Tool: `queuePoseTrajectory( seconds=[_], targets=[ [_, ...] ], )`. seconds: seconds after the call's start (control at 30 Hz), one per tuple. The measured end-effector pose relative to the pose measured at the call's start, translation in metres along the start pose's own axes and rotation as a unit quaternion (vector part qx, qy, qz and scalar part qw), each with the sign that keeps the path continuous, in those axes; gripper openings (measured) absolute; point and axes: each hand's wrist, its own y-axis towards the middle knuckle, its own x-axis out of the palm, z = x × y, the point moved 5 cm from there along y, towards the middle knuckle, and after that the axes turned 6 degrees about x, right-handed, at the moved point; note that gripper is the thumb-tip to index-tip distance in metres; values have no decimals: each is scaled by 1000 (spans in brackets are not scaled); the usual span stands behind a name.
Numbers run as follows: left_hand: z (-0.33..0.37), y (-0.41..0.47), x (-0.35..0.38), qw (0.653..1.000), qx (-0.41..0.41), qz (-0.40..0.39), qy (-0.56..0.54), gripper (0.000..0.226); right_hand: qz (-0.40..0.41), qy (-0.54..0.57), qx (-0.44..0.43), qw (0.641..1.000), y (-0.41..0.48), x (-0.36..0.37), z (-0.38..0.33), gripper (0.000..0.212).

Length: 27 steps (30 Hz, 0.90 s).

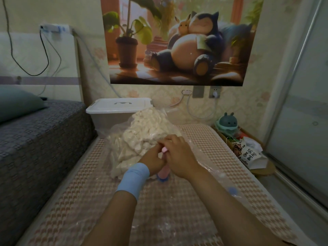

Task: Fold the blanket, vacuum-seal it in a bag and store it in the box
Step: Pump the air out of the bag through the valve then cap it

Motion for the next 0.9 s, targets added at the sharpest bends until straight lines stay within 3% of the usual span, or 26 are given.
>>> queuePoseTrajectory(
  seconds=[0.13,0.27,0.4,0.43,0.57,0.63,0.7,0.77,0.83,0.9],
  targets=[
    [23,-8,-36,993,17,116,-4,41,-63,234,58,969,8,5,5,73],
    [48,-16,-32,995,59,59,49,31,-56,359,116,924,8,10,17,107],
    [46,-9,-23,979,72,18,190,30,-88,395,149,902,5,31,27,120],
    [44,-8,-25,975,68,16,209,27,-89,393,149,903,4,34,29,114],
    [60,-6,-48,942,80,68,319,25,-56,310,129,940,6,40,33,51],
    [90,-13,-75,922,125,176,320,29,-59,289,120,948,10,43,31,51],
    [122,-26,-106,887,179,287,315,27,-70,271,110,954,13,45,27,68],
    [134,-31,-125,863,203,337,317,22,-83,274,101,953,16,46,23,69],
    [117,-20,-122,887,182,292,306,22,-87,265,93,956,18,48,21,54],
    [79,-7,-97,923,114,170,325,28,-88,256,94,958,18,50,18,46]
  ],
)
